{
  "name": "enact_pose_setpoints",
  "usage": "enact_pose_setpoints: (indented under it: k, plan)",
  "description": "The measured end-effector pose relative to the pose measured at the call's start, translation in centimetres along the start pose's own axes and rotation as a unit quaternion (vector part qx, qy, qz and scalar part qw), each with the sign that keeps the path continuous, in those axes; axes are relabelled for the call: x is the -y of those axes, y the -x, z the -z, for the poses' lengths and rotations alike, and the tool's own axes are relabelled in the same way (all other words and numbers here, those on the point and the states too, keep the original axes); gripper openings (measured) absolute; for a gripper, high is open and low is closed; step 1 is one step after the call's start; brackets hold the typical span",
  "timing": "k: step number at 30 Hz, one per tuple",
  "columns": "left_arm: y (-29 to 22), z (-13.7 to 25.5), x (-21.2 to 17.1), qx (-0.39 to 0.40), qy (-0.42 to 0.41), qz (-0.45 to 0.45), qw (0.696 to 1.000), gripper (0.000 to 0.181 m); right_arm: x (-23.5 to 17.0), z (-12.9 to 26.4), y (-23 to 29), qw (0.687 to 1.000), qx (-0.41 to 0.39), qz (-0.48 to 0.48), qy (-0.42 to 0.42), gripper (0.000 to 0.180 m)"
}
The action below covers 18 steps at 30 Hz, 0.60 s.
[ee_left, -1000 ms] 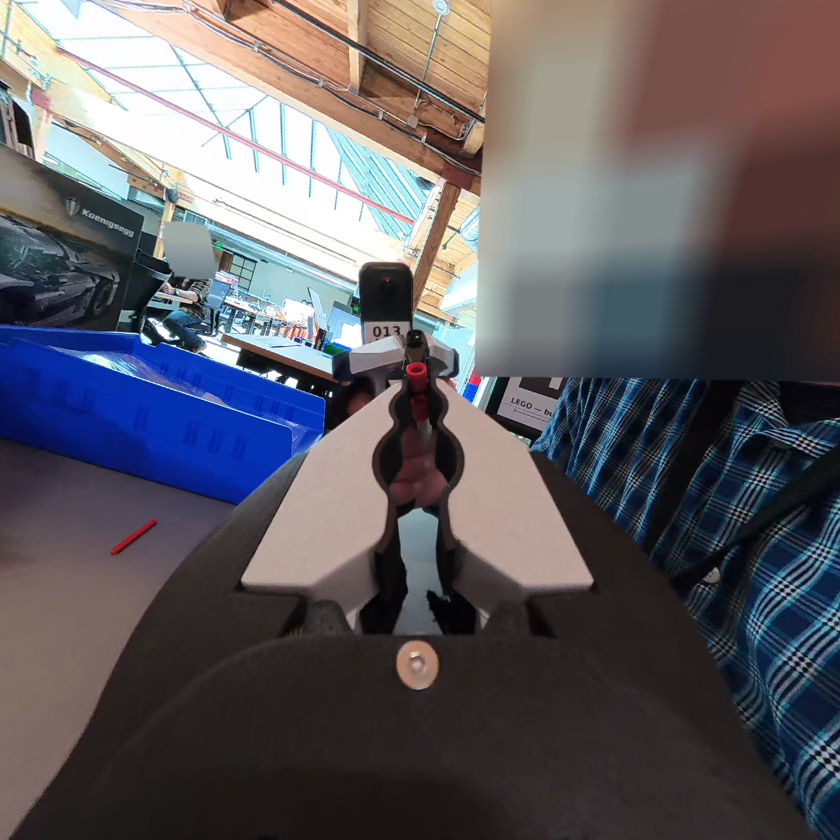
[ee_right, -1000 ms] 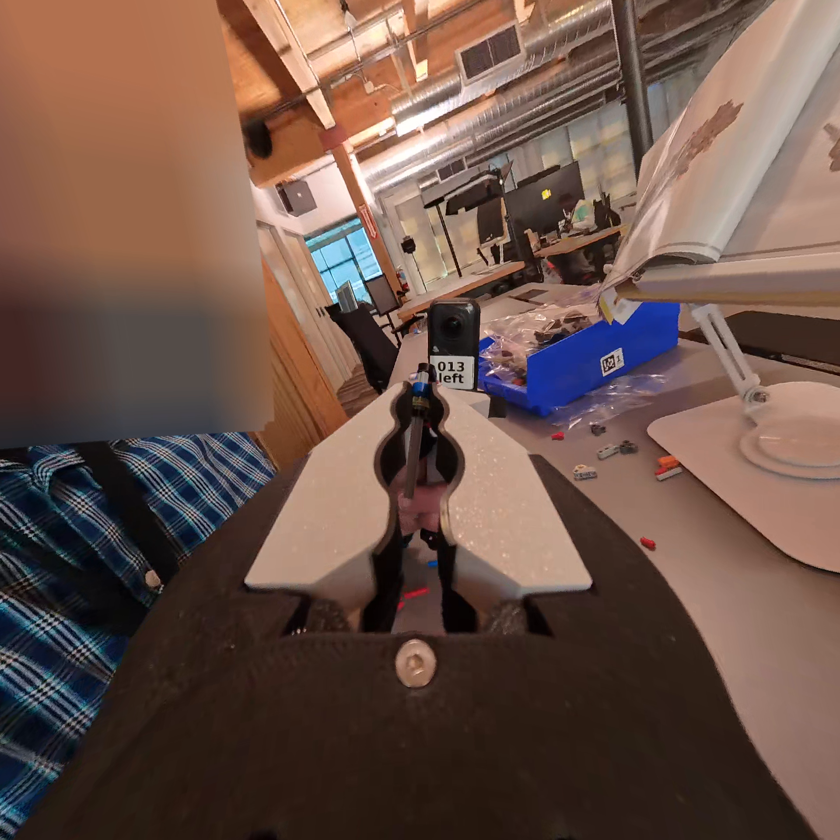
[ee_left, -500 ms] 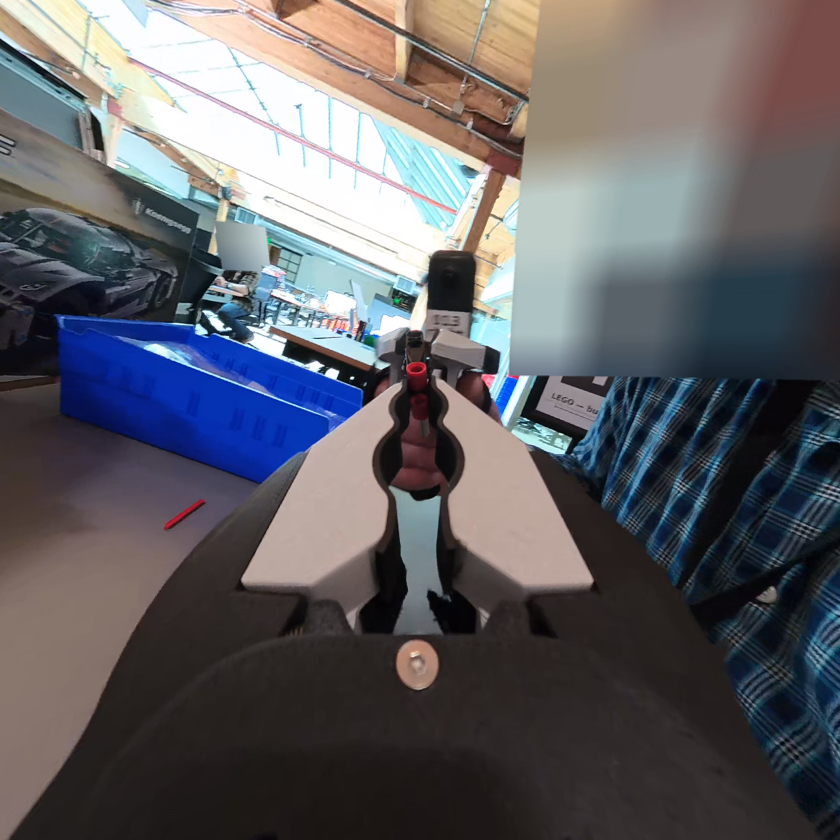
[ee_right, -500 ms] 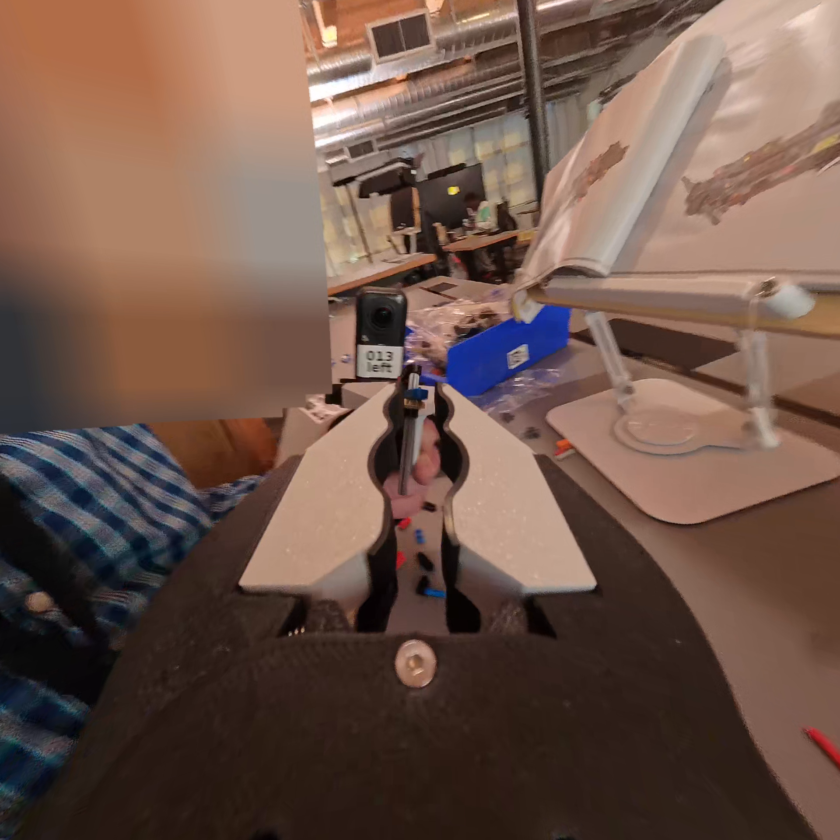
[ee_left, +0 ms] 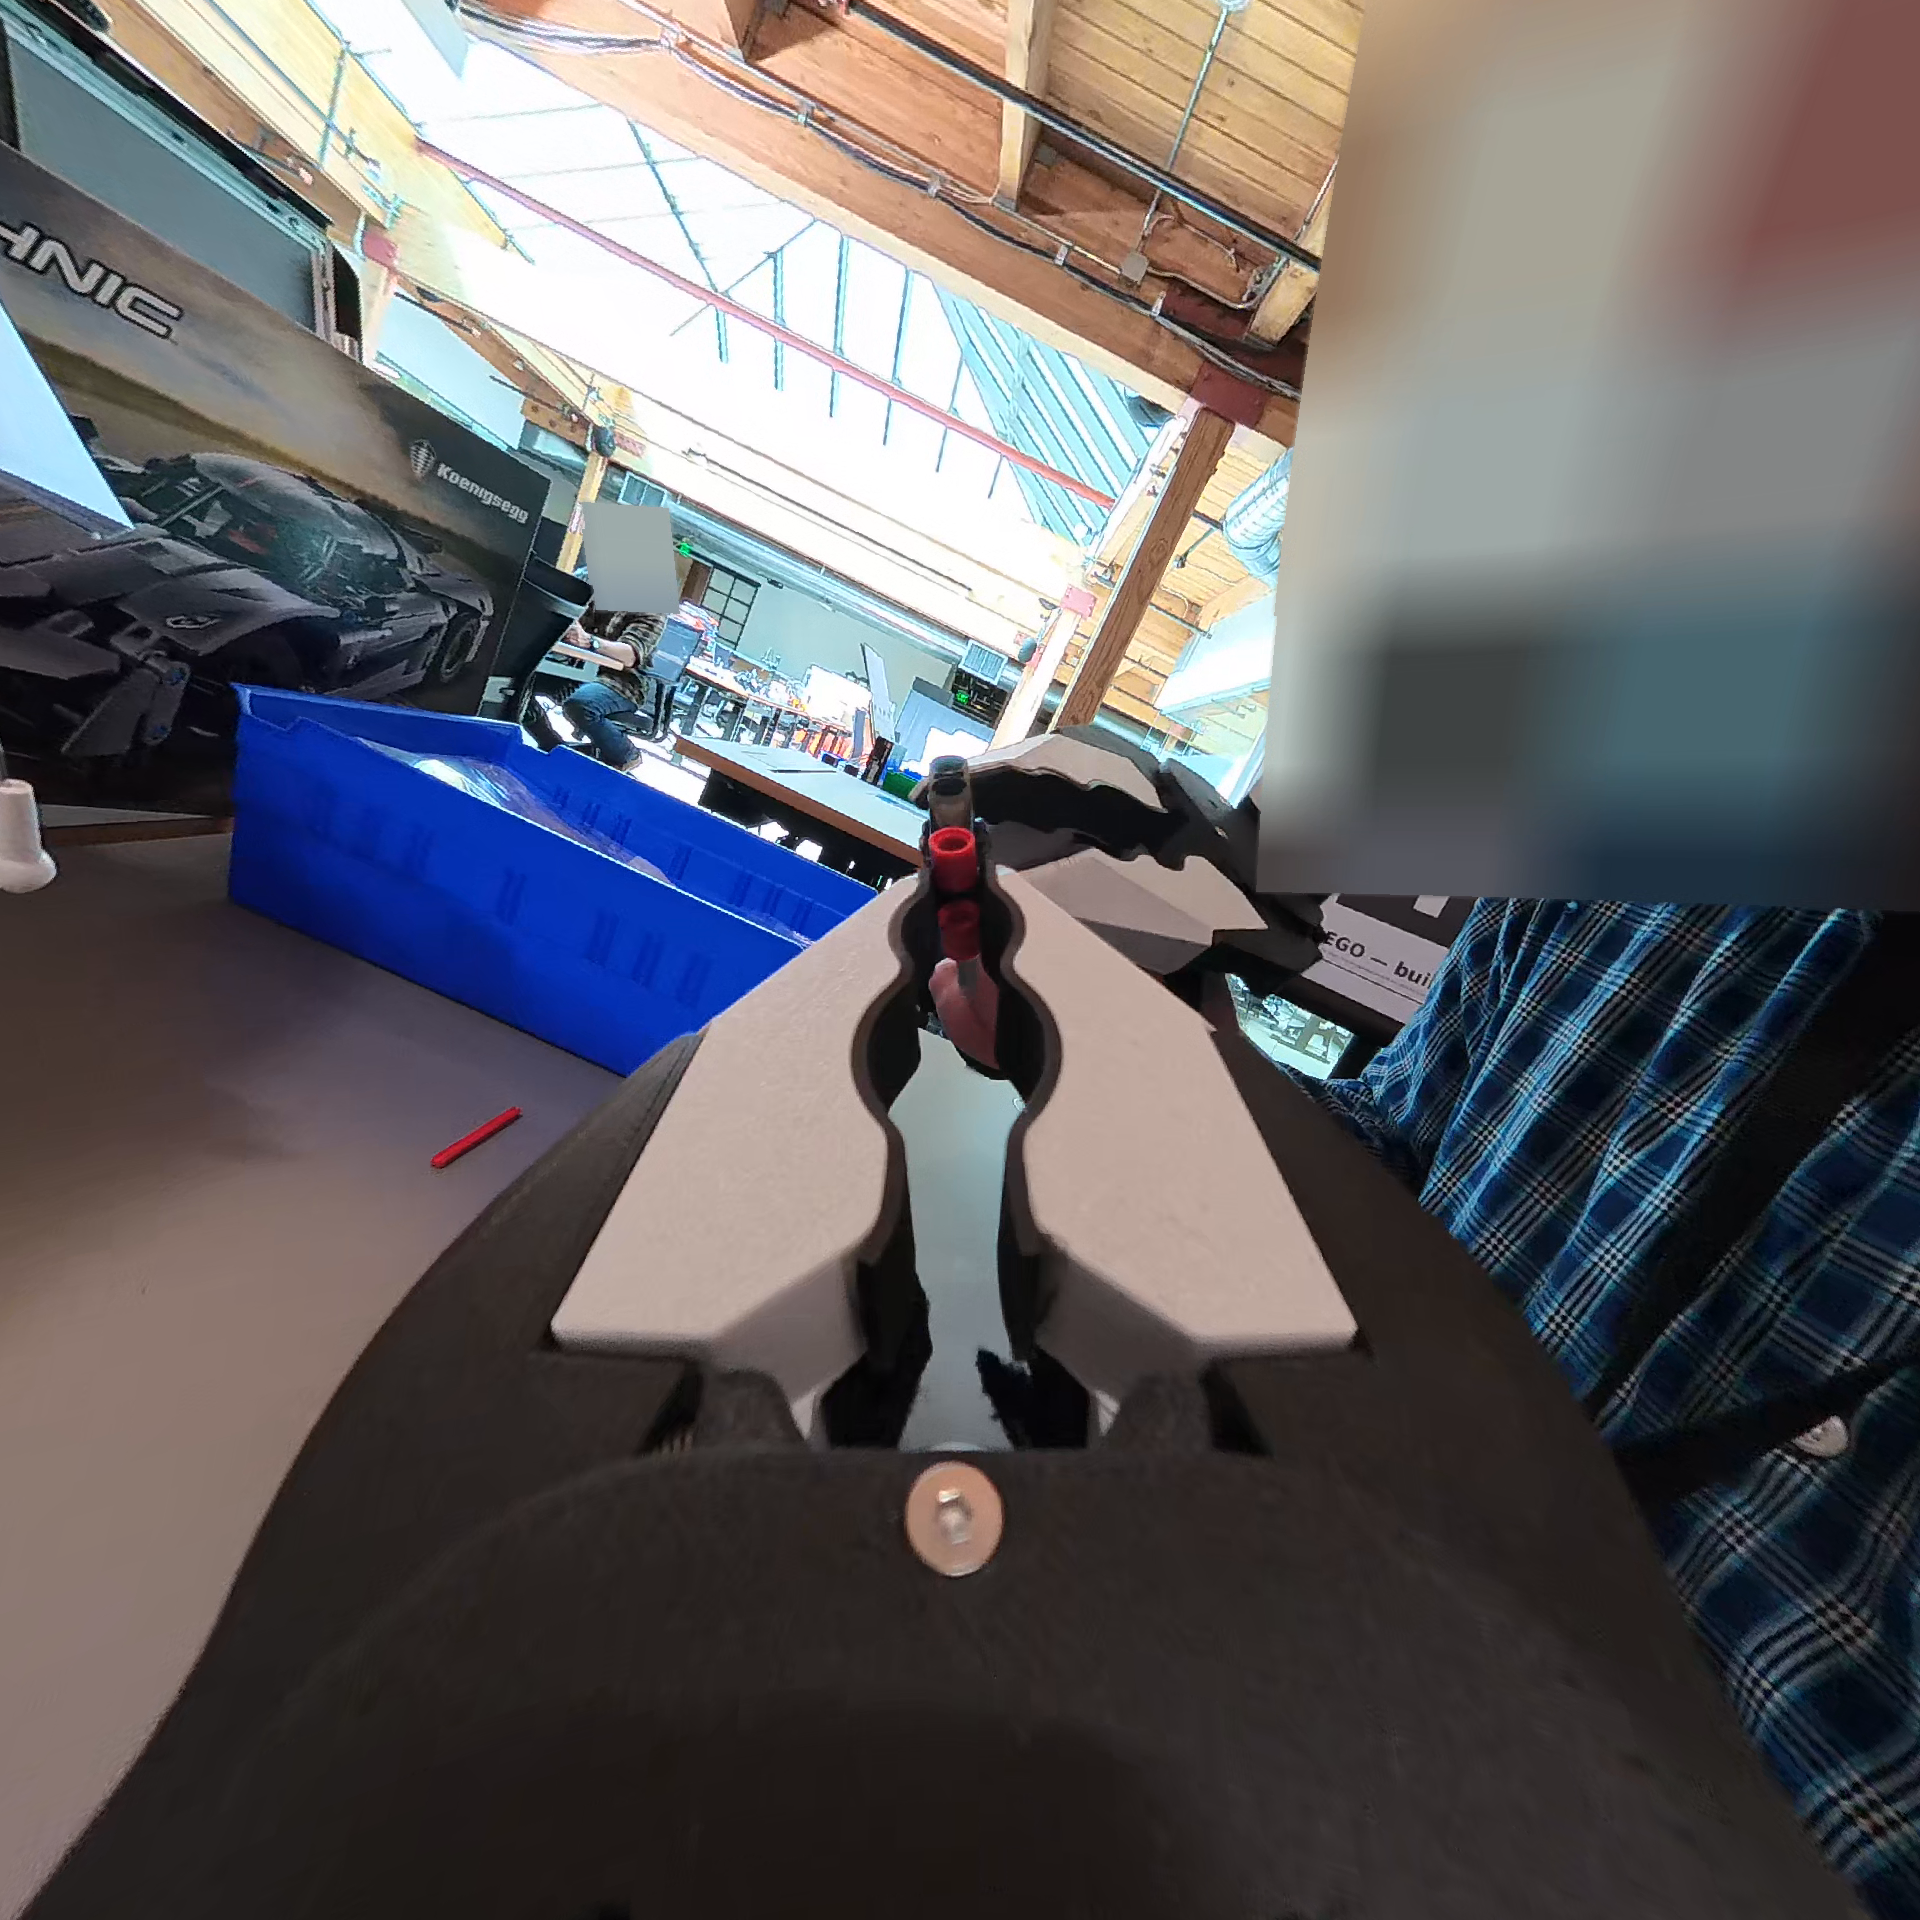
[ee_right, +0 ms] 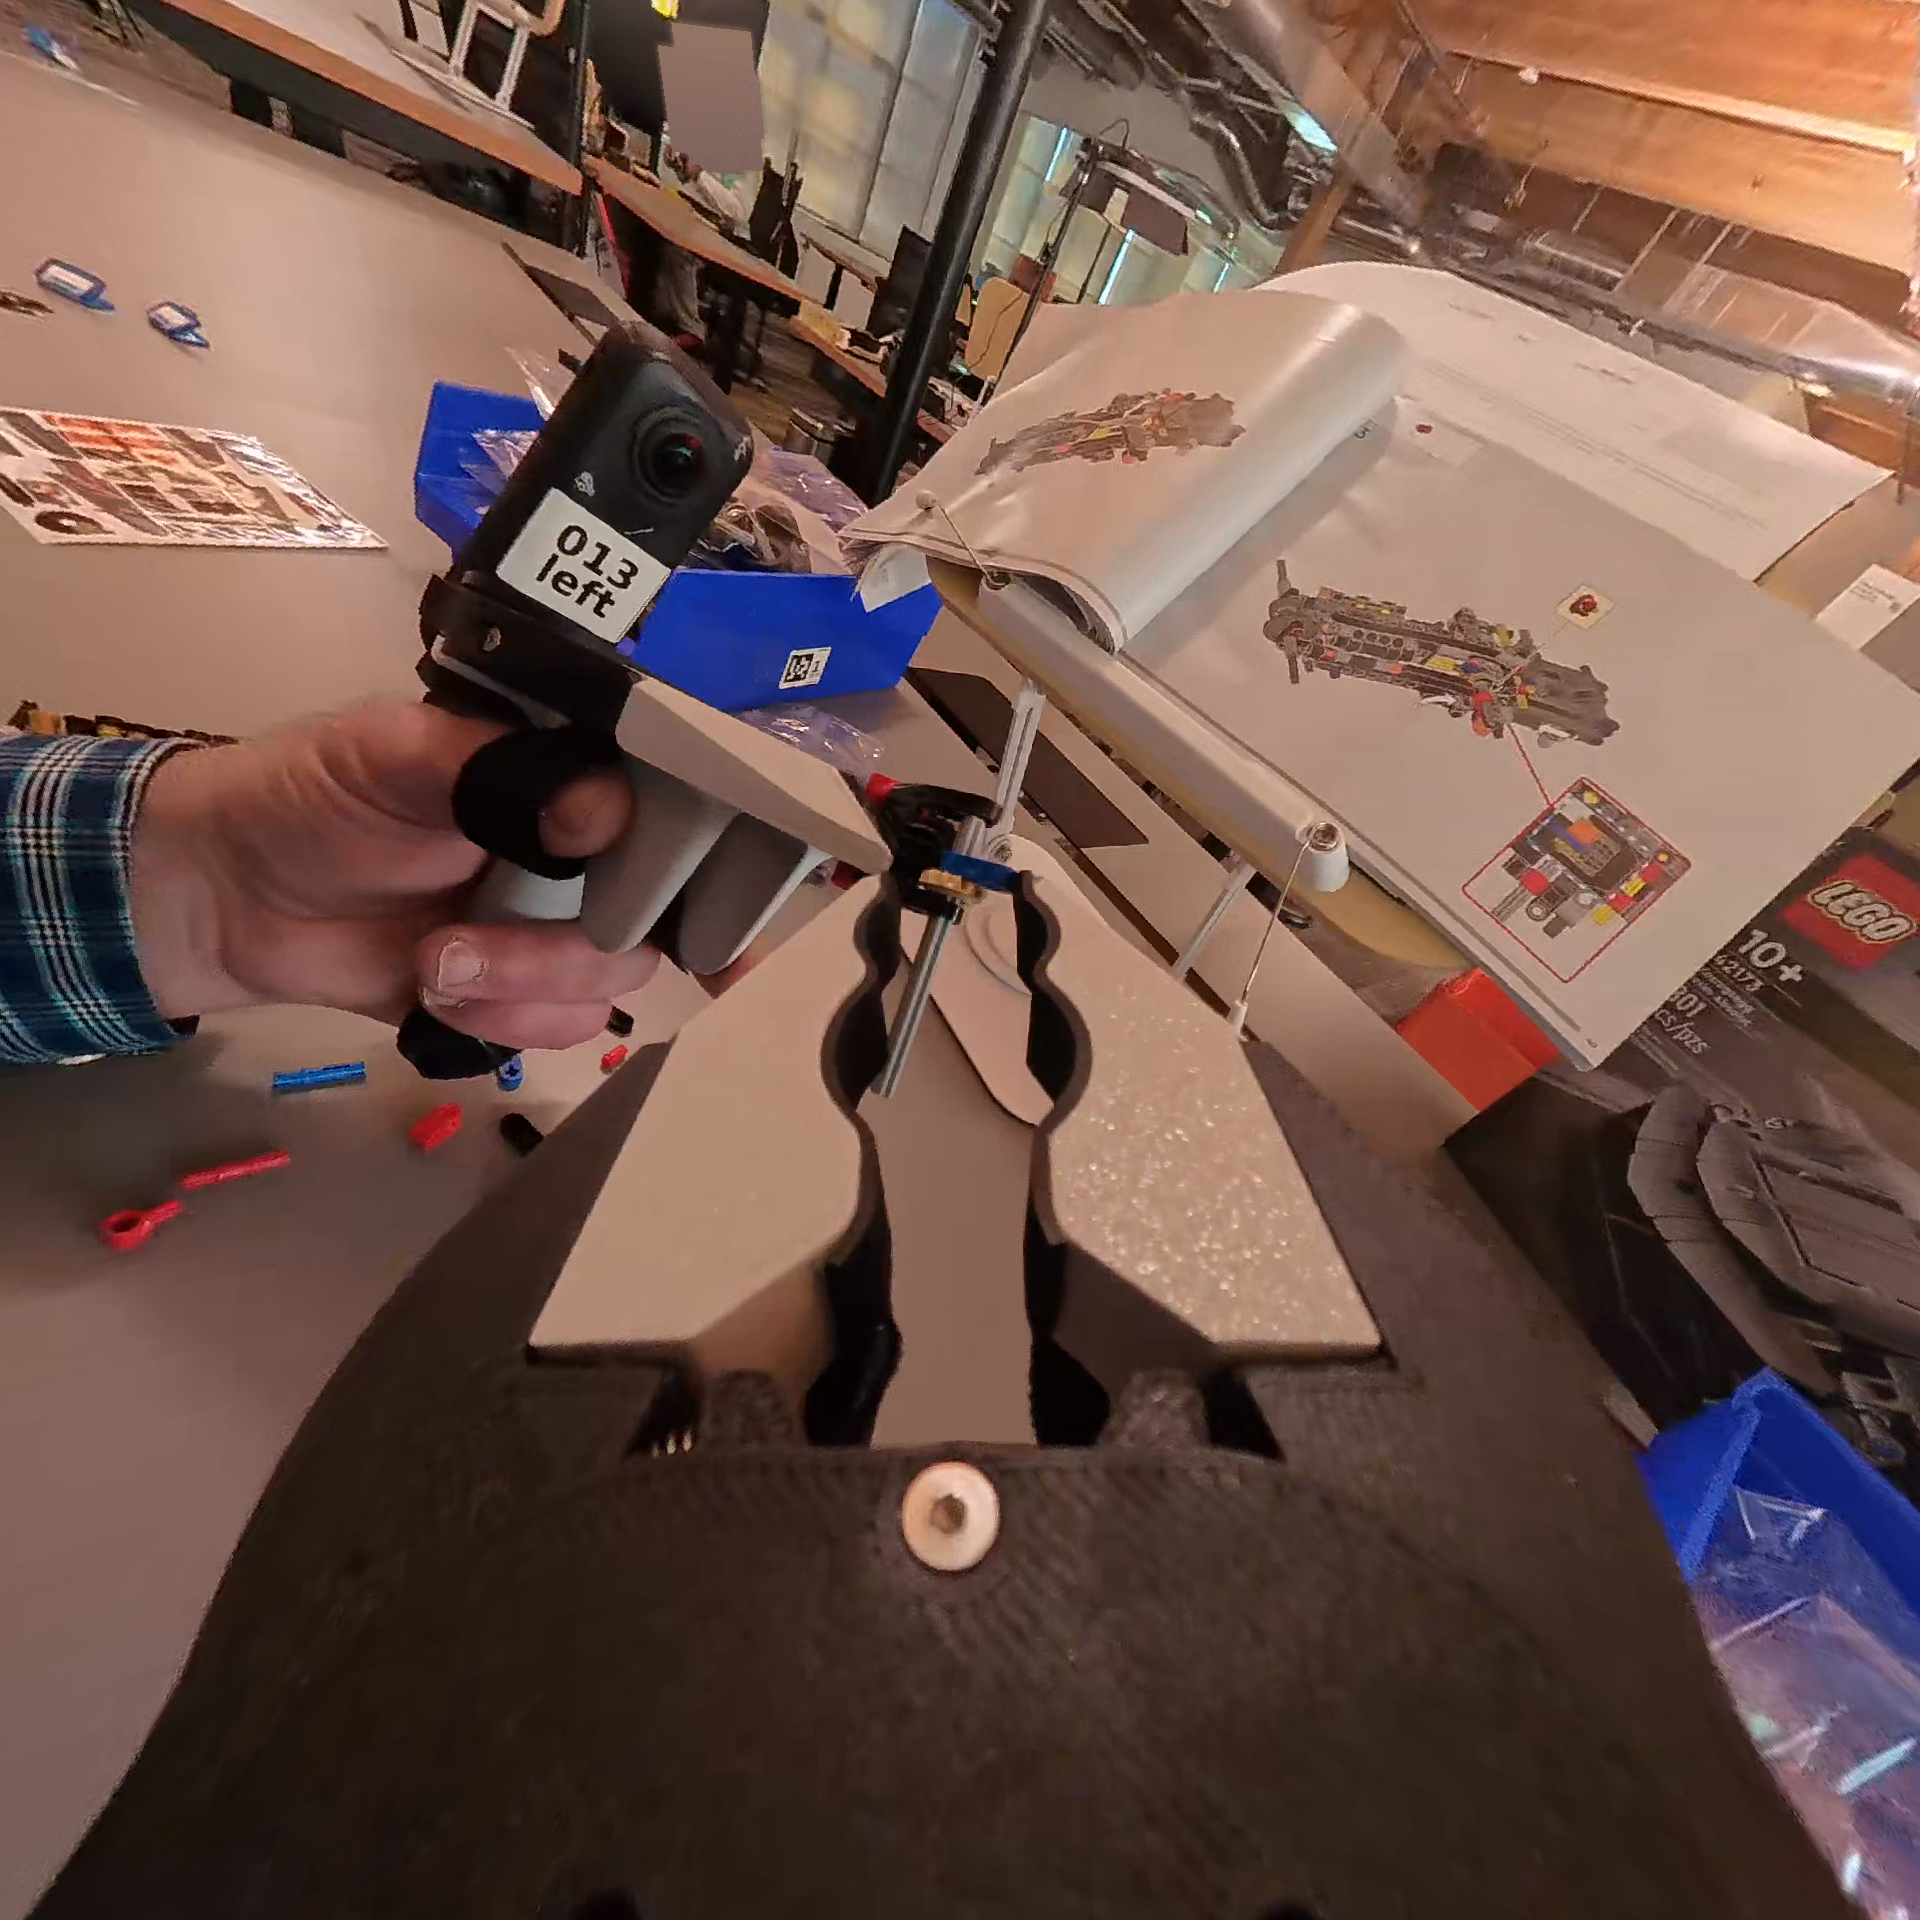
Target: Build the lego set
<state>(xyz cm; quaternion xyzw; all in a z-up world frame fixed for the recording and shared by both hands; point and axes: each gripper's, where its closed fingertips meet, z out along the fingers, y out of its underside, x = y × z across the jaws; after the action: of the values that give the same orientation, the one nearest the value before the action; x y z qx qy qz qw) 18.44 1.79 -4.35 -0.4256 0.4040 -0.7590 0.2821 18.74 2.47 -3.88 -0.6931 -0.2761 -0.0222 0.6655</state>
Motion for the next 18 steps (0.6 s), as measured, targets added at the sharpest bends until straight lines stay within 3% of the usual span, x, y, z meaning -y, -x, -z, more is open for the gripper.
enact_pose_setpoints:
  k: [9, 15, 18]
  plan:
    - [-0.03, -0.09, -0.25, -0.006, 0.003, 0.008, 1.000, 0.005, -0.29, 0.01, 0.06, 0.992, 0.063, -0.112, -0.016, 0.016]
    - [-0.21, -0.21, -0.37, -0.020, 0.001, 0.019, 1.000, 0.005, -0.42, 0.03, 0.60, 0.958, 0.141, -0.246, -0.049, 0.013]
    - [-0.11, -0.23, -0.40, -0.018, 0.001, 0.019, 1.000, 0.005, -0.56, 0.06, 0.52, 0.954, 0.141, -0.260, -0.056, 0.015]
